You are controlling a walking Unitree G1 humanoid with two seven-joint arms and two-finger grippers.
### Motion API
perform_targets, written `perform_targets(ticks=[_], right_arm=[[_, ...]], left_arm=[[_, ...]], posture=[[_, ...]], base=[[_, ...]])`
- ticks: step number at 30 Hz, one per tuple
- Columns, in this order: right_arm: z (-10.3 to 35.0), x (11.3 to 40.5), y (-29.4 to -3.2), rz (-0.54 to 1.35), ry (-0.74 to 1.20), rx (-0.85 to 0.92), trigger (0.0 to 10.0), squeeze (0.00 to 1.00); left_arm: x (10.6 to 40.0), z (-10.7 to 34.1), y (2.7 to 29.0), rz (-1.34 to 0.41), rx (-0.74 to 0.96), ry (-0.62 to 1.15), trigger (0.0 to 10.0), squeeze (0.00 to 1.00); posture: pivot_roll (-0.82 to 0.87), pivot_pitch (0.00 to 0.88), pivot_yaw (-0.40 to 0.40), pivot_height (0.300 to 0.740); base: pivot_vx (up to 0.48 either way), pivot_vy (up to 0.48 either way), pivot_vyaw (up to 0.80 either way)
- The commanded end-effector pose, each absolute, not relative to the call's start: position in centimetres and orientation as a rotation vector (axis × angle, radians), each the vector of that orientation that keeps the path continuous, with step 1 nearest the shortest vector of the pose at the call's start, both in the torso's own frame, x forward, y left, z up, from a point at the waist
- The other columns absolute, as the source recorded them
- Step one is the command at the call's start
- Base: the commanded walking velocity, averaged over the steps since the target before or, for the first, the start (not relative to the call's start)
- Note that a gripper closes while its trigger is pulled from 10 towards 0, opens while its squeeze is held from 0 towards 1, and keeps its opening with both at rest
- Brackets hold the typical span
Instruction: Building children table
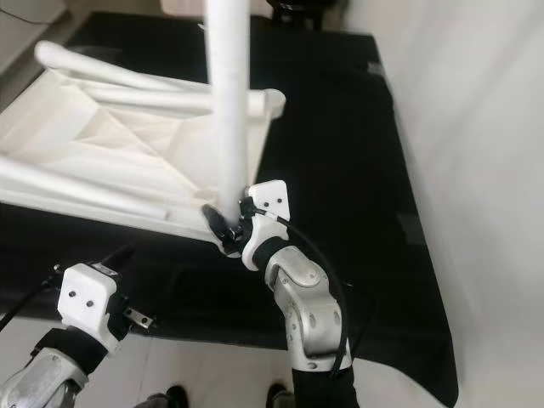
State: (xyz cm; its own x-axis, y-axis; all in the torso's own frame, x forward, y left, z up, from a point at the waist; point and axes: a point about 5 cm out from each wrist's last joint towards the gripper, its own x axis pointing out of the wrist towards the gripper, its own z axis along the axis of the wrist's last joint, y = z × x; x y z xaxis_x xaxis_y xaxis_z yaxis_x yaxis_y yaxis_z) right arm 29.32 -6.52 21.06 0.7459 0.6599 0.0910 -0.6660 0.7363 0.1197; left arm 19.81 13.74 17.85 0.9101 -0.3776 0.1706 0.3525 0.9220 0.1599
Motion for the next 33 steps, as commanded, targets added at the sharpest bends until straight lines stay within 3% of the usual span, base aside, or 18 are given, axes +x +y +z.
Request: perform_targets(ticks=[1,2,6,16,17,27,32,33], right_arm=[[21.9,29.0,-6.2,0.875,-0.074,0.149,10.0,1.00],[22.5,29.3,-6.9,0.989,-0.105,0.089,10.0,0.00],[24.0,30.3,-8.7,1.196,-0.159,-0.082,10.0,0.00],[25.6,32.4,-8.9,1.347,-0.158,-0.274,10.0,0.00],[25.8,32.2,-8.7,1.396,-0.154,-0.266,0.0,0.00],[24.6,31.6,-8.9,1.468,-0.099,-0.252,0.0,0.00],[23.8,31.8,-9.8,1.374,-0.074,-0.231,0.0,0.00],[23.0,32.0,-10.1,1.252,-0.054,-0.207,0.0,0.00]], left_arm=[[19.7,17.2,13.8,-0.381,0.133,-0.177,10.0,0.00],[19.7,17.1,13.7,-0.382,0.132,-0.177,10.0,0.00],[19.7,16.9,13.5,-0.385,0.129,-0.176,10.0,0.00],[19.6,16.8,13.2,-0.385,0.122,-0.179,10.0,0.00],[19.5,16.8,13.1,-0.383,0.120,-0.180,10.0,0.00],[19.5,16.7,13.1,-0.382,0.118,-0.183,10.0,0.00],[19.5,16.7,13.1,-0.381,0.117,-0.186,10.0,0.00],[19.6,16.7,13.1,-0.381,0.117,-0.187,10.0,0.00]], posture=[[0.00,0.273,-0.026,0.740],[0.01,0.264,-0.027,0.740],[0.01,0.248,-0.030,0.740],[0.02,0.234,-0.040,0.740],[0.02,0.226,-0.041,0.740],[0.01,0.230,-0.036,0.740],[0.01,0.229,-0.039,0.740],[0.00,0.232,-0.046,0.740]], base=[[0.000,0.000,0.00],[0.000,0.000,0.00],[0.000,0.000,0.00],[0.000,0.000,0.00],[0.000,0.000,0.00],[0.000,0.000,0.00],[0.000,0.000,0.00],[0.000,0.000,0.00]])
